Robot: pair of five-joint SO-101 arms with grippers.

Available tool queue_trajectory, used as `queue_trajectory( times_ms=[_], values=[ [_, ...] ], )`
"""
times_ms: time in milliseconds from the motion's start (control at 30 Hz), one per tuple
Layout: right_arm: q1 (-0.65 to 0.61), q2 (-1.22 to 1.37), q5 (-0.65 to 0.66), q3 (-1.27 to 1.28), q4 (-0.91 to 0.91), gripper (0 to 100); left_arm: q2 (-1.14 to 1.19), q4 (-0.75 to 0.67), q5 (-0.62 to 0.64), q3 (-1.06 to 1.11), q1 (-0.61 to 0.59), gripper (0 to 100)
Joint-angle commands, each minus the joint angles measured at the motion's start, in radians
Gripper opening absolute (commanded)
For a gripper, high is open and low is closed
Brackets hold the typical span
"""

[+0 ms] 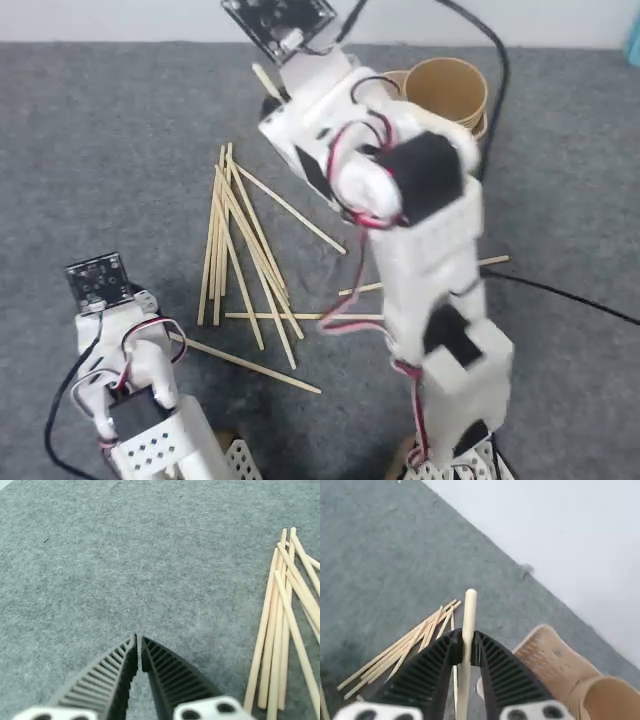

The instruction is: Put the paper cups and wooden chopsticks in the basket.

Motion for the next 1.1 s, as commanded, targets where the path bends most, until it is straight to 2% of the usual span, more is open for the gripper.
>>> queue_trajectory(
  times_ms=[0, 233, 500, 567, 700, 800, 900, 1067],
  values=[
    [0.01, -0.18, 0.038, 0.101, -0.016, 0.8, -0.02, -0.011, -0.009, -0.005, 0.003, 2],
    [0.058, -0.208, 0.242, 0.155, -0.257, 0.8, -0.02, -0.011, -0.009, -0.005, 0.003, 2],
    [0.145, -0.096, 0.258, 0.153, -0.561, 0.8, -0.02, -0.009, -0.009, -0.005, 0.003, 2],
    [0.168, -0.059, 0.189, 0.153, -0.627, 0.8, -0.02, -0.009, -0.009, -0.005, 0.002, 2],
    [0.236, 0.016, -0.049, 0.149, -0.766, 0.8, -0.02, -0.009, -0.009, -0.005, 0.002, 2],
    [0.282, 0.058, -0.181, 0.149, -0.837, 0.8, -0.02, -0.009, -0.009, -0.005, 0.002, 2],
    [0.315, 0.093, -0.235, 0.149, -0.875, 0.8, -0.02, -0.009, -0.009, -0.005, 0.002, 2],
    [0.338, 0.137, -0.235, 0.149, -0.921, 0.8, -0.02, -0.009, -0.009, -0.005, 0.002, 2]
  ],
)
